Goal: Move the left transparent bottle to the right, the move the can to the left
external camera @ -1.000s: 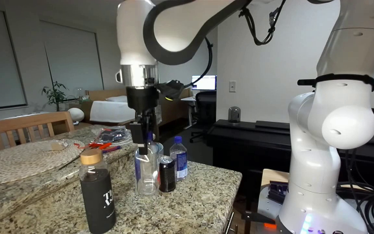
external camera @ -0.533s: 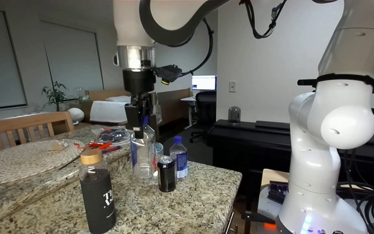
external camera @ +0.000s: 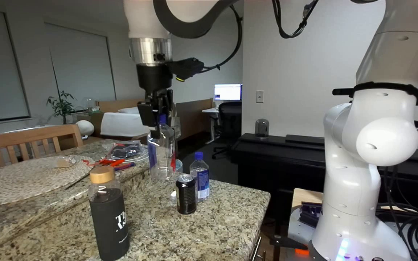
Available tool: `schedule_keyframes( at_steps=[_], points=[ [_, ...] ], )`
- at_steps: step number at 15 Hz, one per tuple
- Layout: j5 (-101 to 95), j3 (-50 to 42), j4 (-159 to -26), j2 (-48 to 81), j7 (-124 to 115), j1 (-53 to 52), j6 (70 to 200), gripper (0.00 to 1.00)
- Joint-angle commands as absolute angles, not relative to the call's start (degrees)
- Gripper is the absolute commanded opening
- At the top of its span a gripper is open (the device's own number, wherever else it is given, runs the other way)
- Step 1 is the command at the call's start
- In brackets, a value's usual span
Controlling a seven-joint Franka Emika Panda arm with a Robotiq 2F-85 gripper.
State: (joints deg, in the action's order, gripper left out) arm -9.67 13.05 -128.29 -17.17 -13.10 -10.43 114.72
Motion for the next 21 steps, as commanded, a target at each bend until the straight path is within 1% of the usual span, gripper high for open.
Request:
schedule_keyframes(
  at_steps=[1,5,9,17,21],
  points=[
    [-11.61,13.8,-126.18,-18.86,-16.81,-8.87,110.75,0.34],
    [-12.14,13.17,-124.63,-20.51,-18.6,-7.43,108.5,0.34],
    [-11.83,10.63,-126.16,-22.95,-16.99,-5.03,108.52,0.34],
    [-10.14,0.16,-125.94,-22.77,-1.39,-1.0,107.86,0.34],
    [-11.47,-3.37,-126.96,-22.83,5.2,0.84,108.95,0.34]
  ],
)
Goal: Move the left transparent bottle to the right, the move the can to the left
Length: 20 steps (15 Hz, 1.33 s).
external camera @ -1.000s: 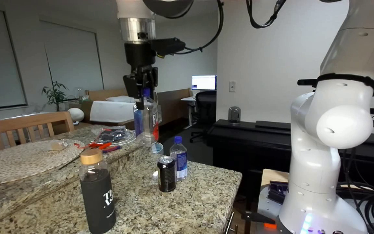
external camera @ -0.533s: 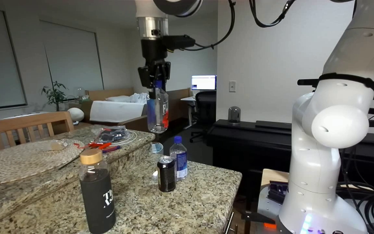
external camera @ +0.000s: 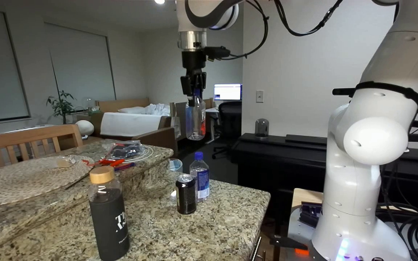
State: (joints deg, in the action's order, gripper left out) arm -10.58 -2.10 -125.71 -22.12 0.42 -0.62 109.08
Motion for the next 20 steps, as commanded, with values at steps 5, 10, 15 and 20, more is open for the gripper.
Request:
schedule_keyframes(
  at_steps=[5,10,15,20],
  points=[
    [-11.26,-6.43,-129.79,-22.43,10.57,2.33,110.49,0.34],
    [-11.27,-9.21,-133.82,-21.45,14.01,3.74,115.08,0.34],
    [-10.45,-11.56,-138.63,-19.95,17.81,4.56,123.63,0.34],
    [-8.86,-14.01,-142.91,-18.51,22.36,4.68,129.7,0.34]
  ],
)
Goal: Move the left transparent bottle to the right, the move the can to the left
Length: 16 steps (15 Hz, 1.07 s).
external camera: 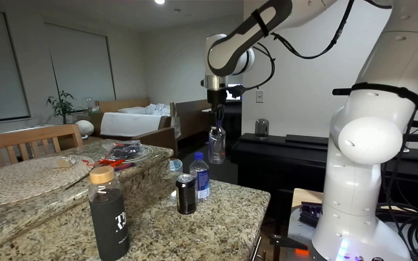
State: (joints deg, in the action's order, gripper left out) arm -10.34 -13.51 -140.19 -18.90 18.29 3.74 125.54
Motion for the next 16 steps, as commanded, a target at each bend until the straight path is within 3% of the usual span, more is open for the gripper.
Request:
schedule_keyframes(
  at_steps=[1,16],
  points=[
    [-8.57,-14.29,-143.58,-18.0,23.24,4.5,130.91,0.34],
    [-2.94,-10.83,-147.51,-14.58,23.87,2.58,138.67,0.34]
  ],
)
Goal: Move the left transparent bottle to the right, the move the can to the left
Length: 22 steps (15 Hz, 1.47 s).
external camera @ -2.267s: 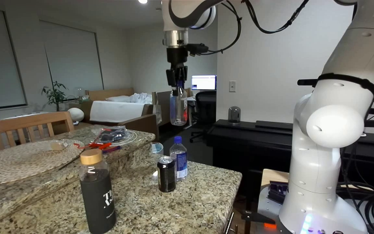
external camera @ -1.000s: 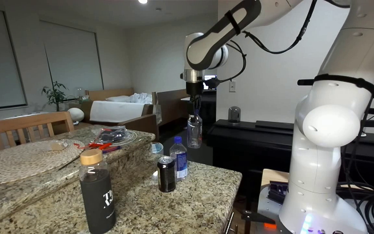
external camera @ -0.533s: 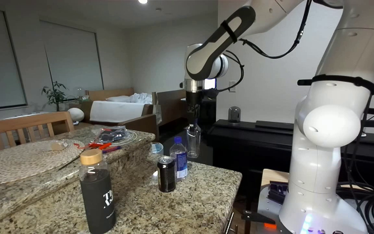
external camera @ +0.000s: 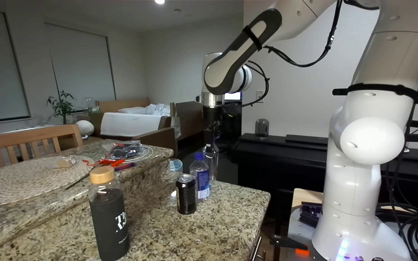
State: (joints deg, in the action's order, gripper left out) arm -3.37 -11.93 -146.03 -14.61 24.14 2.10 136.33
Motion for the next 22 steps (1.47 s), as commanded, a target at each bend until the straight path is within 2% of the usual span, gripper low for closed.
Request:
schedule_keyframes(
  at_steps=[1,22],
  points=[
    [-3.09,-10.68,-147.71,-14.38,23.74,2.69,138.89,0.34],
    [-6.11,-10.79,-147.99,-12.92,21.72,6.33,138.92,0.34]
  ],
)
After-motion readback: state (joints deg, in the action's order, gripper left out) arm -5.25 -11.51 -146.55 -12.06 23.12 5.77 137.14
